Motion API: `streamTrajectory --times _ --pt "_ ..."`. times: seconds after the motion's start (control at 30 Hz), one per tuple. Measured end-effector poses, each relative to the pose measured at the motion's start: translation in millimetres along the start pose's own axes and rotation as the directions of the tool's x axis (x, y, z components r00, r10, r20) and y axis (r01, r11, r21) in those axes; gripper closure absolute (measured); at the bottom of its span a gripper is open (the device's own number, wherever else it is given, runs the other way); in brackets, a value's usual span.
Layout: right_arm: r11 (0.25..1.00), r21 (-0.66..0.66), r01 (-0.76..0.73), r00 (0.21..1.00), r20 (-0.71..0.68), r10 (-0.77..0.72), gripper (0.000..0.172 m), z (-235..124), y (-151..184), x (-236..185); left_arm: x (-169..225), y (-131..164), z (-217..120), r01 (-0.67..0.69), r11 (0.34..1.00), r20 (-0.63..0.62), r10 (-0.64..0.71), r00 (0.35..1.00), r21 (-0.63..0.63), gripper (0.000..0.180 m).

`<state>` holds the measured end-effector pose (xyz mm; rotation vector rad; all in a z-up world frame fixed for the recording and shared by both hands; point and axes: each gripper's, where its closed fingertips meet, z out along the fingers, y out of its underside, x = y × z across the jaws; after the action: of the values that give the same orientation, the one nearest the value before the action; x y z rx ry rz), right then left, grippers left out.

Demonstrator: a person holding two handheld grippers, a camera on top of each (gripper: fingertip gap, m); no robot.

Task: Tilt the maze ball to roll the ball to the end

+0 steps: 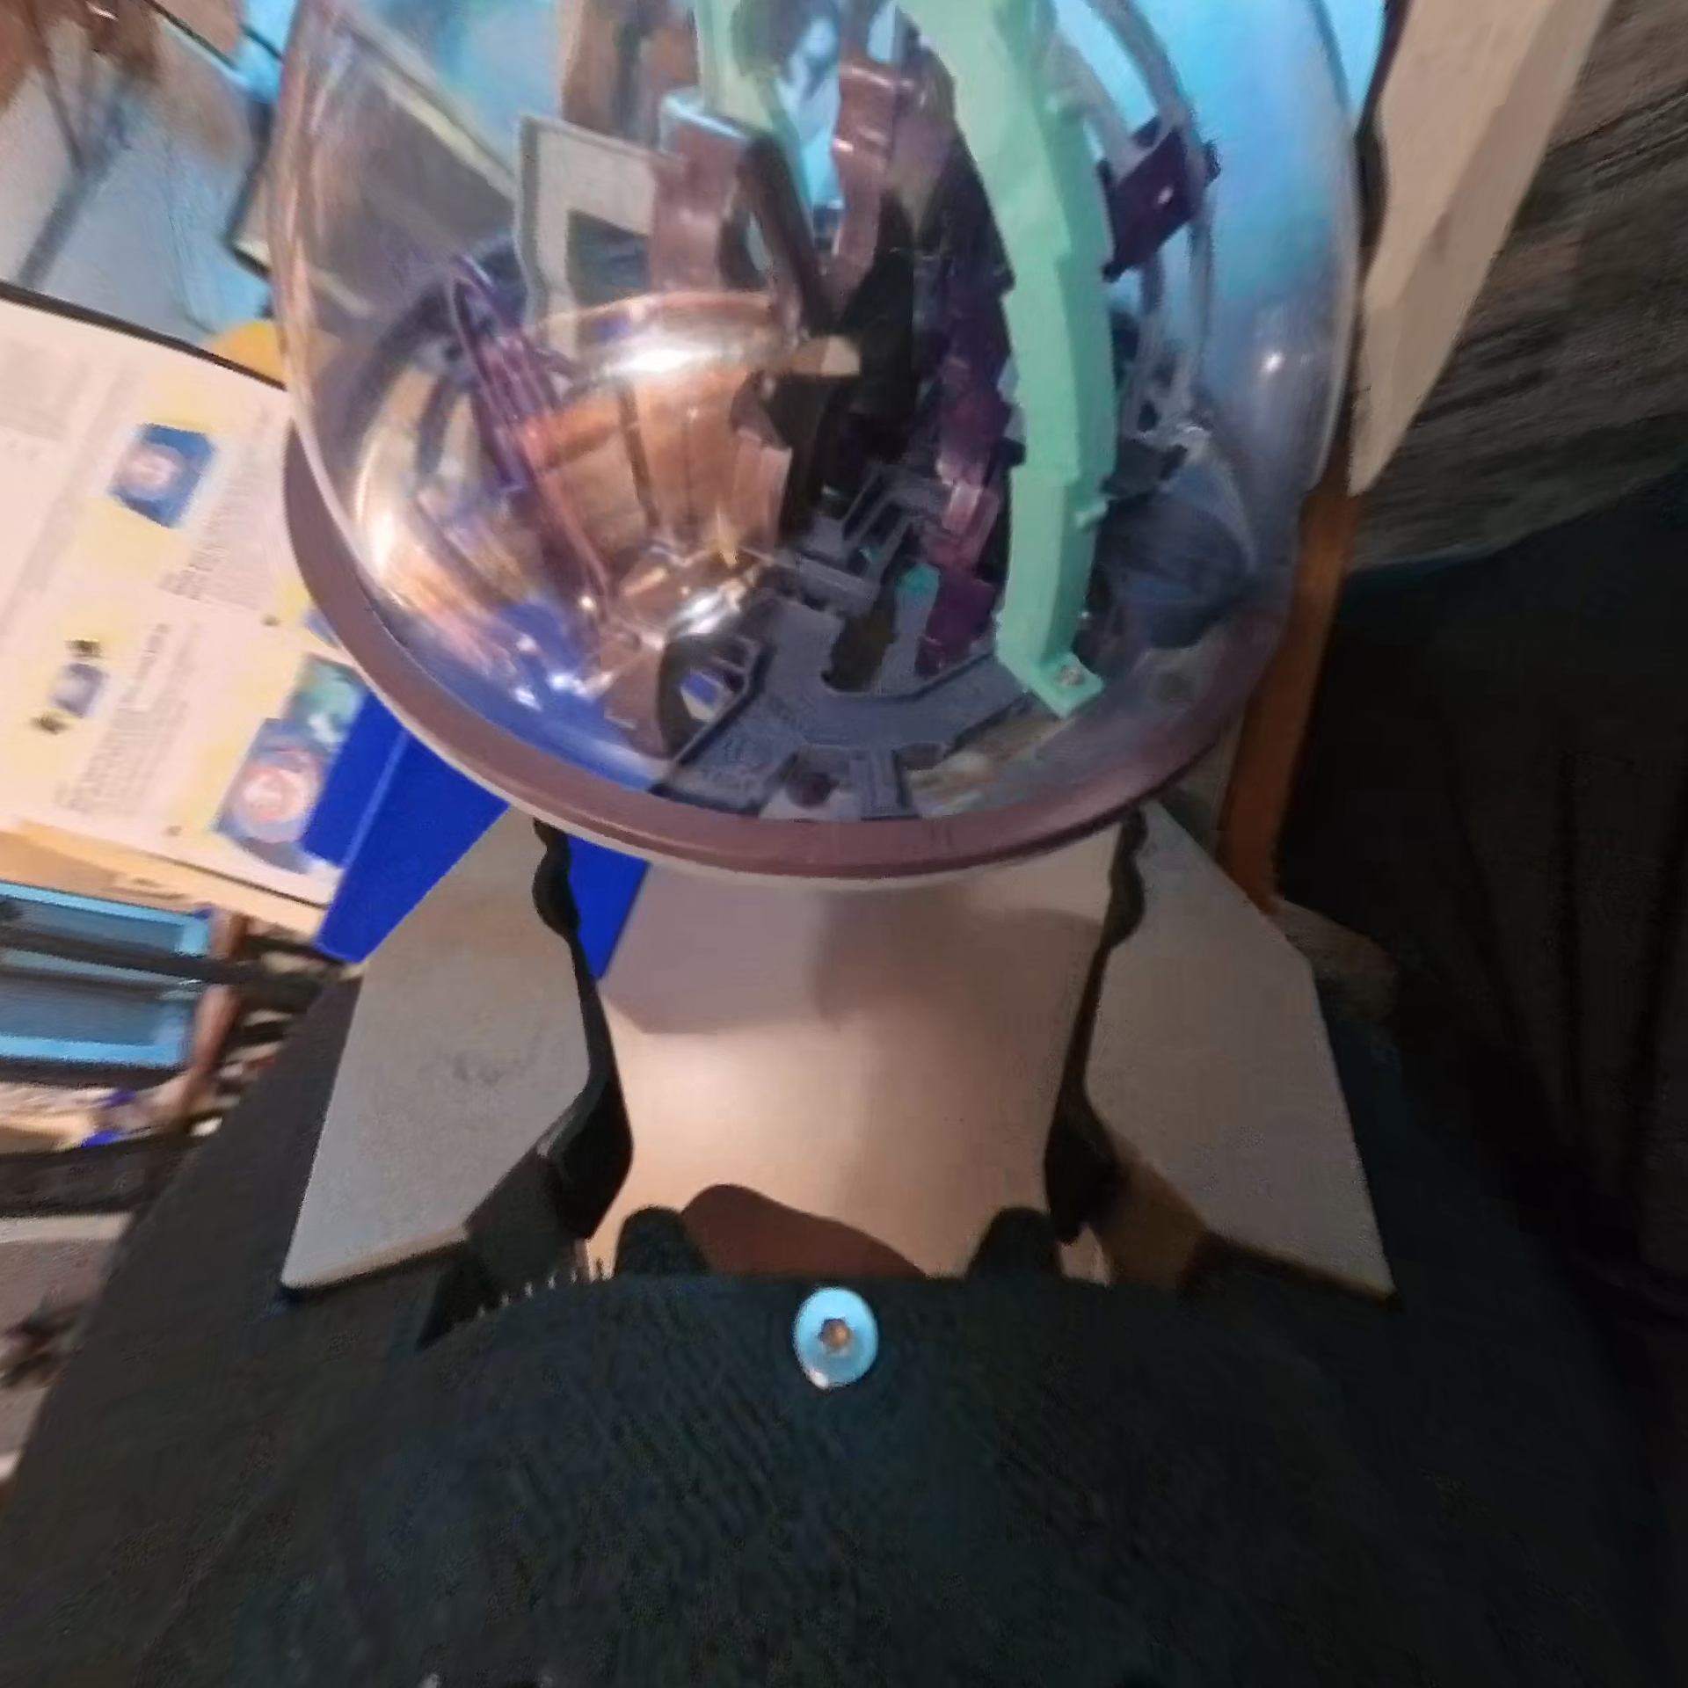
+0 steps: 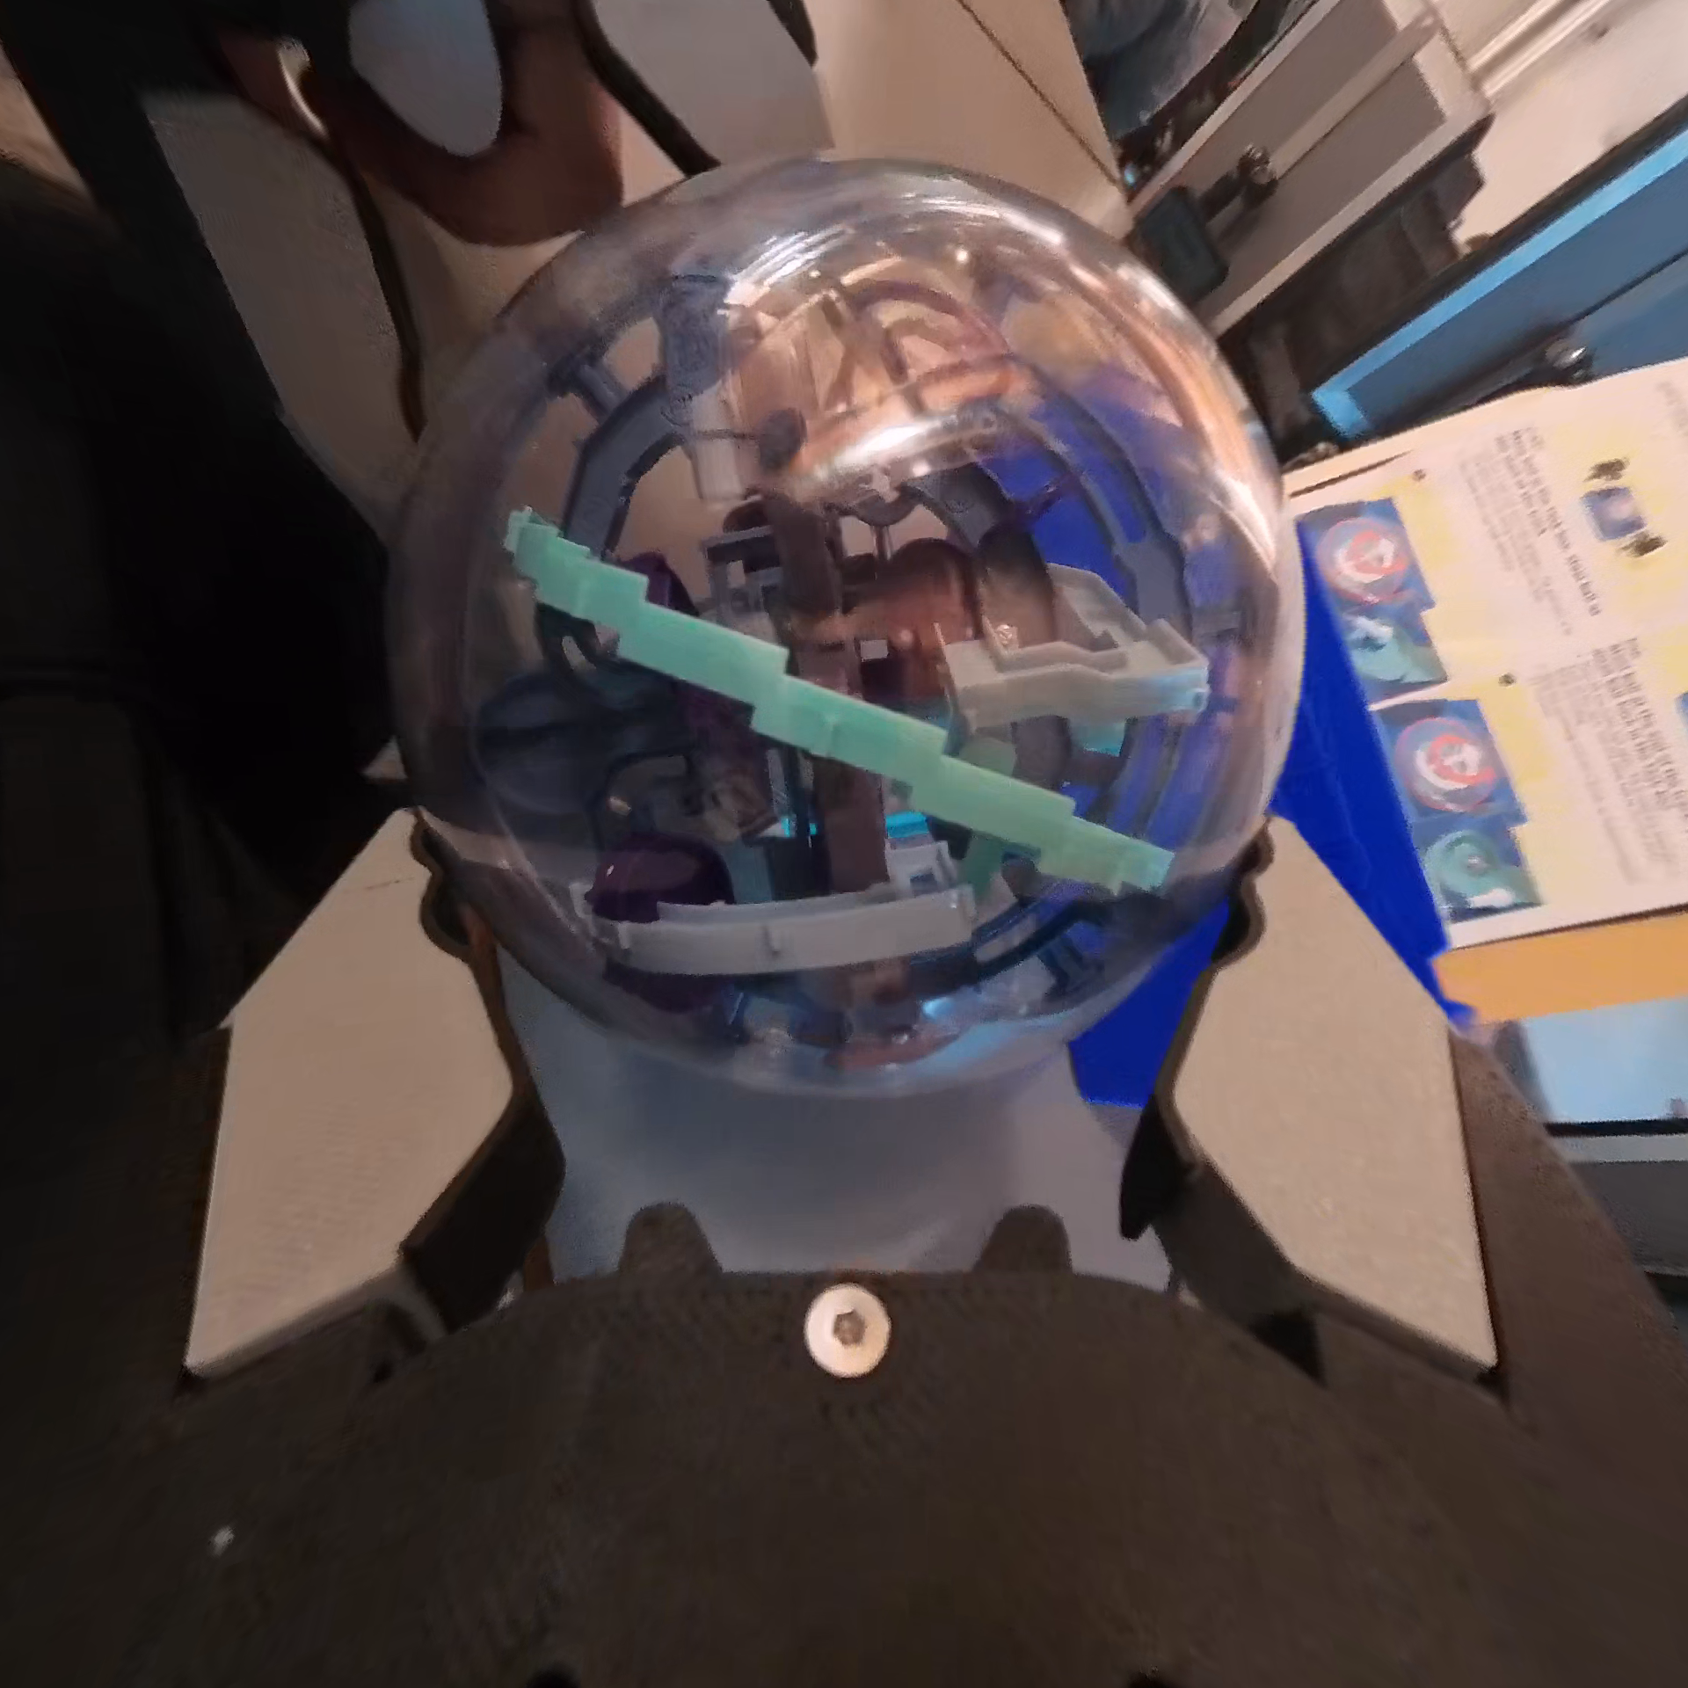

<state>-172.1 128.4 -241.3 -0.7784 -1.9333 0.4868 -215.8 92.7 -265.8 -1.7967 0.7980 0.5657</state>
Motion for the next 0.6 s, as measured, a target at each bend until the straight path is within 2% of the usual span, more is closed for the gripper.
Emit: streamTrajectory --times 0.03,0.23,0.37,0.4,0.53,0.6 --pt "0.999 -0.011 0.031 0.999 -0.018 -0.031 0.013 0.4 -0.7 0.5 3.4 0.7 -2.5 0.026 1.0 -0.049 -0.026 0.998 0.01 0.063" --pt "0.992 -0.021 0.125 0.99 -0.068 -0.126 0.013 0.8 -9.2 -3.2 22.9 9.9 -22.2 0.192 0.981 -0.323 -0.175 0.93 0.022 0.067" --pt "0.988 -0.003 0.154 0.986 -0.069 -0.154 0.013 1.6 -15.4 -6.0 -1.5 0.3 -35.8 0.376 0.925 -0.409 -0.322 0.854 0.058 0.076" --pt "0.989 0.013 0.148 0.987 -0.064 -0.147 0.013 1.8 -17.7 -7.0 -11.4 -3.8 -38.7 0.426 0.902 -0.422 -0.358 0.833 0.075 0.079" --pt "0.991 0.122 0.059 0.998 0.0 -0.059 0.014 -1.1 -28.1 -9.9 -23.1 -16.5 -39.3 0.521 0.853 -0.51 -0.433 0.744 0.036 0.06" --pt "0.977 0.214 -0.024 0.999 0.029 0.018 0.021 -7.9 -36.1 -5.6 -21.1 -23.2 -38.3 0.555 0.831 -0.548 -0.447 0.707 0.038 0.062"
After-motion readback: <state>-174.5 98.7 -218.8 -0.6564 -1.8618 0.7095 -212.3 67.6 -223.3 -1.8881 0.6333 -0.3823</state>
